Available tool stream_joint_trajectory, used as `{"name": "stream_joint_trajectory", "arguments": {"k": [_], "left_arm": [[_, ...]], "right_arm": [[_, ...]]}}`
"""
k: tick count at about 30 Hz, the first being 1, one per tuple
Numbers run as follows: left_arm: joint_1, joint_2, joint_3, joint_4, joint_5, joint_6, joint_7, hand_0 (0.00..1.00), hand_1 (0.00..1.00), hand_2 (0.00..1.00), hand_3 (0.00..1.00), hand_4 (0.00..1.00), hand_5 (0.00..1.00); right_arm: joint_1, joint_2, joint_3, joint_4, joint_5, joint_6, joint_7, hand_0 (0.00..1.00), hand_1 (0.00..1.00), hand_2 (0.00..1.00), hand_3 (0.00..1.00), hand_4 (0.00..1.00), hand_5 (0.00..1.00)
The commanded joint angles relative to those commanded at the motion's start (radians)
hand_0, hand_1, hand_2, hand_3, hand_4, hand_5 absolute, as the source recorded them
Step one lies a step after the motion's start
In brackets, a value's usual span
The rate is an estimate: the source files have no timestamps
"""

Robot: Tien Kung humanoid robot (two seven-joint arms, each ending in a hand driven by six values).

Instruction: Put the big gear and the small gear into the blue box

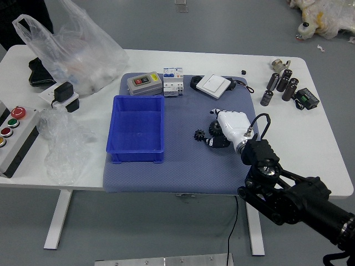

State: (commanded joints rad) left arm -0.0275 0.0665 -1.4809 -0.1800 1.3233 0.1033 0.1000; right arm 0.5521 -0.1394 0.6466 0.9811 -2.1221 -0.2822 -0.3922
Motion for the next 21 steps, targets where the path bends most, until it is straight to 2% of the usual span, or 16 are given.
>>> {"name": "stream_joint_trajectory", "arguments": {"k": [1, 6, 7, 13, 21], "left_arm": [[0.000, 0.000, 0.000, 0.000, 0.000, 0.000, 0.000, 0.640, 0.615, 0.599, 0.650, 0.633, 0.302], [0.000, 0.000, 0.000, 0.000, -0.001, 0.000, -0.001, 0.640, 0.615, 0.599, 0.650, 0.633, 0.302], [0.000, 0.000, 0.001, 0.000, -0.002, 0.000, -0.001, 0.640, 0.614, 0.599, 0.650, 0.633, 0.302], [0.000, 0.000, 0.002, 0.000, -0.004, 0.001, -0.002, 0.640, 0.614, 0.599, 0.650, 0.633, 0.302], [-0.001, 0.000, 0.002, 0.000, -0.005, 0.001, -0.003, 0.639, 0.614, 0.600, 0.650, 0.635, 0.308]], "right_arm": [[0.000, 0.000, -0.001, 0.000, 0.002, -0.003, 0.001, 0.518, 0.502, 0.461, 0.509, 0.368, 0.079], [0.001, -0.003, -0.004, 0.002, 0.009, -0.009, 0.005, 0.518, 0.502, 0.461, 0.509, 0.368, 0.079], [0.001, -0.004, -0.004, 0.003, 0.009, -0.009, 0.005, 0.533, 0.500, 0.444, 0.486, 0.328, 0.006], [0.003, -0.013, 0.003, 0.014, 0.010, -0.014, 0.008, 0.533, 0.500, 0.444, 0.486, 0.328, 0.006], [0.030, -0.037, 0.003, 0.071, 0.017, -0.025, 0.008, 0.530, 0.500, 0.441, 0.481, 0.309, 0.002]]}}
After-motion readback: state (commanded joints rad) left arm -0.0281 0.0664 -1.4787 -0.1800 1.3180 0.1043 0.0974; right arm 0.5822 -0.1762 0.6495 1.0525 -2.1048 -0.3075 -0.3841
